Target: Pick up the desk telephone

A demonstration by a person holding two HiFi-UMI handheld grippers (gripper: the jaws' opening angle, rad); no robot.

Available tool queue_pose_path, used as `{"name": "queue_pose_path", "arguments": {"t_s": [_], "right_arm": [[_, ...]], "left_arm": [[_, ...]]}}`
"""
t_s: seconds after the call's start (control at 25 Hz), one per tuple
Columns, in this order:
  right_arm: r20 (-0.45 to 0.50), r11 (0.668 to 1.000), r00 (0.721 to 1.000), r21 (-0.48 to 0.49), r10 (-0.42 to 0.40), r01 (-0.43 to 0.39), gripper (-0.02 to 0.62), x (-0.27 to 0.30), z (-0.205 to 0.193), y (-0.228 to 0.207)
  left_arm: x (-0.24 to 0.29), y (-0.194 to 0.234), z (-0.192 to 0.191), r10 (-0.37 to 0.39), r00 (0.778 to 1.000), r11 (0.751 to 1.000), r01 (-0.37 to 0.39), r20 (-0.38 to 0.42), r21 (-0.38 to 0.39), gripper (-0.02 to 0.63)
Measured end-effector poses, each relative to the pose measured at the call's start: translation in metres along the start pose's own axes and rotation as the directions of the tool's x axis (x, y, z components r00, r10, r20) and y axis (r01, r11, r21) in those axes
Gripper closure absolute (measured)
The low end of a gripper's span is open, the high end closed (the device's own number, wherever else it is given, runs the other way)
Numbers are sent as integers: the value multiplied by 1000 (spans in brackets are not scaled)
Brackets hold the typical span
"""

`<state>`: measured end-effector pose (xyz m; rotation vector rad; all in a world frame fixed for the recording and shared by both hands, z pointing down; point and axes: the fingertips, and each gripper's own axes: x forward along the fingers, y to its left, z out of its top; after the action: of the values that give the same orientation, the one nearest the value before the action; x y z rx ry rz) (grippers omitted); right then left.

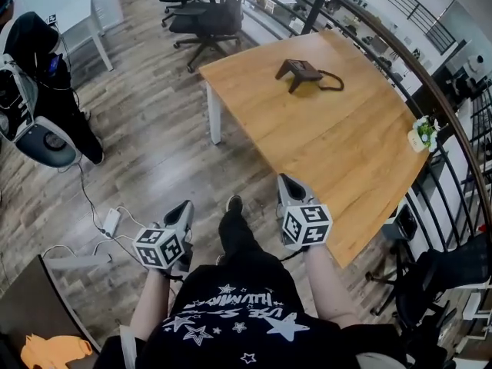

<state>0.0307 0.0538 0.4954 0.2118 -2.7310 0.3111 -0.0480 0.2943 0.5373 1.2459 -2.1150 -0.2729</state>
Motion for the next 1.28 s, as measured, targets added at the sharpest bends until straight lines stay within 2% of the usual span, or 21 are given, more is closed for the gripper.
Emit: {"name": "queue_pose_path", "arguments": {"t_s": [0.2, 0.4, 0.72, 0.92, 1.28], "right_arm": [[7, 1000, 1000, 23, -4, 4, 594, 42, 25, -15], [23, 999, 999, 38, -27, 26, 594, 77, 57, -43], [27, 991, 993, 70, -118, 115, 593, 126, 89, -116], [40, 984, 987, 94, -157, 153, 592, 156, 114, -163], [68, 963, 969, 146, -236, 225, 592, 177, 125, -243]], "left_arm": [[24, 15, 28, 7, 1000, 1000, -7, -7, 4, 604], [63, 21, 67, -17, 1000, 1000, 18, -14, 12, 603], [153, 15, 120, -104, 994, 993, 107, -44, 58, 604], [213, 10, 159, -130, 990, 987, 135, -62, 83, 604], [311, -26, 190, -216, 969, 961, 232, -119, 147, 604]]}}
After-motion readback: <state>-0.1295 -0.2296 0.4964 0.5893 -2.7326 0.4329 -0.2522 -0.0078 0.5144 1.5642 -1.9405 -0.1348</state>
